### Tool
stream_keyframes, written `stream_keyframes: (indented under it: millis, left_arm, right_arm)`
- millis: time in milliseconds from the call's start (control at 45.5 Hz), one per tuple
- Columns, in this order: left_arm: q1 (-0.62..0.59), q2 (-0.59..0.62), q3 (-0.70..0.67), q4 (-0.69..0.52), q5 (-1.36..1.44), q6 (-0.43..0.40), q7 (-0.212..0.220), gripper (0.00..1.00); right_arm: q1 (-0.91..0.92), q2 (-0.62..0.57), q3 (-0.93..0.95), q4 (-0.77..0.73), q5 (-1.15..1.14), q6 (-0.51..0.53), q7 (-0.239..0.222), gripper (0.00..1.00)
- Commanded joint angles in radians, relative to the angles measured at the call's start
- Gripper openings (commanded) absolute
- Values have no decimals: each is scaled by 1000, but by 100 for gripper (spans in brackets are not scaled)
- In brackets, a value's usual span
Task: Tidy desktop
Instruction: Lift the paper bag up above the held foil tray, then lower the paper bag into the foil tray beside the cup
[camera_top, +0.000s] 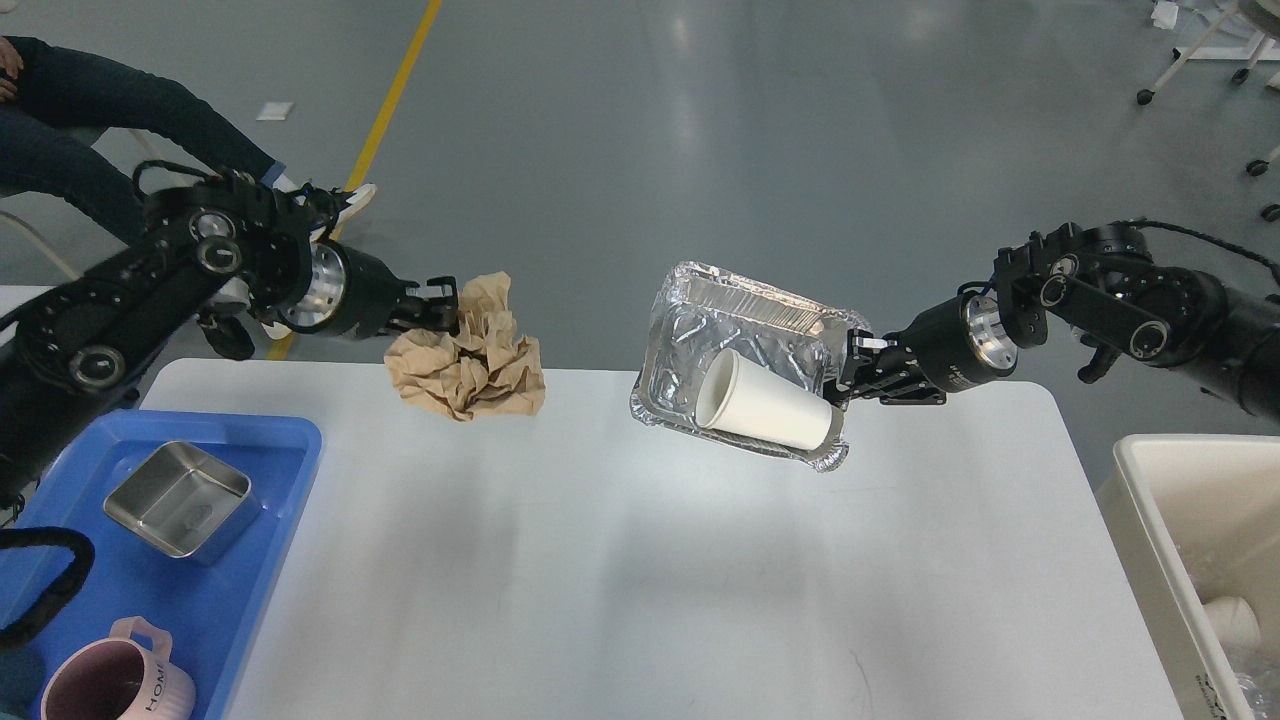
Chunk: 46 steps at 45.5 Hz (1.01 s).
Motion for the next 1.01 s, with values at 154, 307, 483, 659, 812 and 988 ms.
stream_keyframes:
  millis: [154,307,483,659,812,988]
  left_arm:
    - [-291,-56,12,139,-113,-5,-15,0]
    - [-305,-159,15,141,-115,-23,-3,0]
    - [-293,-256,47,141,-115,-49,1,0]
    - [-293,-345,90,139,-115,-56,3,0]
    - [-291,-389,149,139,-115,-56,3,0]
    - [-268,-416,234,139,-113,-48,3,0]
  right_arm:
    - [-11,63,-9,-4,-3,-6,-1,0]
    - [-10,74,-9,-9,-3,-8,-3,0]
    - [-11,72,-9,-12,-3,-9,-4,0]
    - [-13,72,-9,-13,-3,-9,-9,0]
    - [-13,74,-9,-21,-3,-11,-9,0]
    - [-11,77,-9,-21,-3,-12,-9,0]
